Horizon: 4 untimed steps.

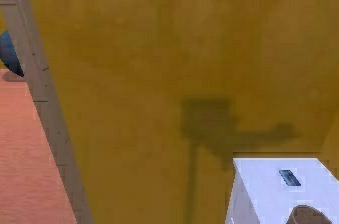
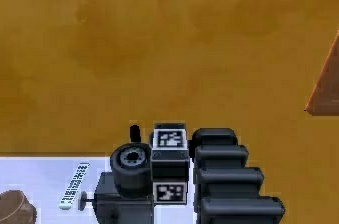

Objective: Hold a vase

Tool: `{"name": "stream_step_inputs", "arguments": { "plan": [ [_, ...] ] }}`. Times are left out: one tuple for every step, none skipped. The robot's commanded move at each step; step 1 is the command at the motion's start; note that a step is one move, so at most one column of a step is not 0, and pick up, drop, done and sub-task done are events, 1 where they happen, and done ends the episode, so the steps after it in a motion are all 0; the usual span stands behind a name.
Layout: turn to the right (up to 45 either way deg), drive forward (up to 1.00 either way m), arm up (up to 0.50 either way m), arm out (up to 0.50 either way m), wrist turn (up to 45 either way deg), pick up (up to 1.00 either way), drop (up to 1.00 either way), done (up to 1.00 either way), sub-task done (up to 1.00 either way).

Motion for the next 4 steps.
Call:
{"name": "stream_step_inputs", "arguments": {
  "plan": [
    [0.0,0.0,0.0,0.0,45.0,0.0,0.0,0.0,0.0],
    [0.0,0.0,0.0,0.0,45.0,0.0,0.0,0.0,0.0],
    [0.0,0.0,0.0,0.0,45.0,0.0,0.0,0.0,0.0],
    [0.0,0.0,0.0,0.02,0.0,0.0,0.0,0.0,0.0]
  ]
}}
